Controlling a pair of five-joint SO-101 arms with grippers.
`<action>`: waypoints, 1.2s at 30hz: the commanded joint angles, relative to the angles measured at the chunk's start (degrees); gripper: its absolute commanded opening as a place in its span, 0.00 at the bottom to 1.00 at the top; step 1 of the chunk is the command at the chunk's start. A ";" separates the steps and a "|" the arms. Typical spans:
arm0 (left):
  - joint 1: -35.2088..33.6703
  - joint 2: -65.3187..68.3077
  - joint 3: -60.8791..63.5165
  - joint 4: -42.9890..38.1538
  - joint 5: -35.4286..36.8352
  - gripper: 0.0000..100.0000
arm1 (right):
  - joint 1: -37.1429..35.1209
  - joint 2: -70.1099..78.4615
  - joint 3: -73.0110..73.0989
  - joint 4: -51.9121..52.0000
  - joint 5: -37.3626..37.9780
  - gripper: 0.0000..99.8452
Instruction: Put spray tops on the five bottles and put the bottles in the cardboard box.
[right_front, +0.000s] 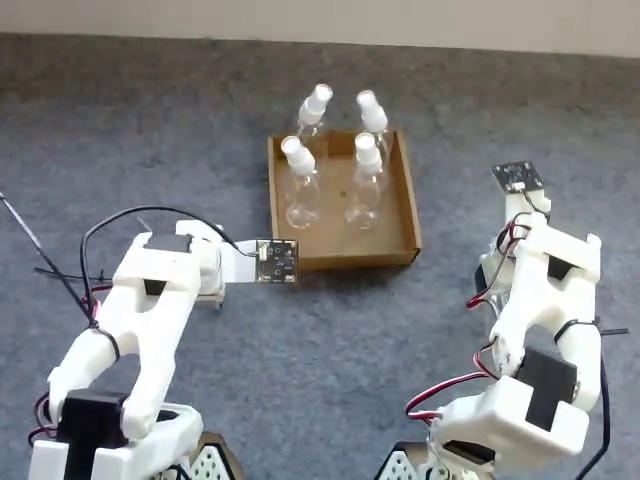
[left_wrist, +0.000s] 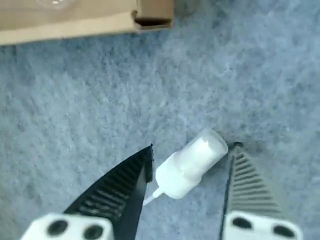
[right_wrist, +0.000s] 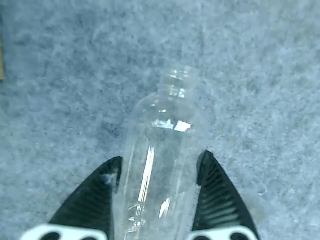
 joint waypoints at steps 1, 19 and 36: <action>0.75 -2.07 -0.22 -0.79 0.26 0.12 | -0.48 0.04 -0.84 0.92 0.53 0.01; -0.92 -2.68 3.91 -0.79 4.40 0.20 | 0.22 0.04 -0.75 1.54 0.44 0.01; -0.57 10.24 -21.93 11.43 4.22 0.20 | 0.92 0.22 -0.84 1.80 0.53 0.01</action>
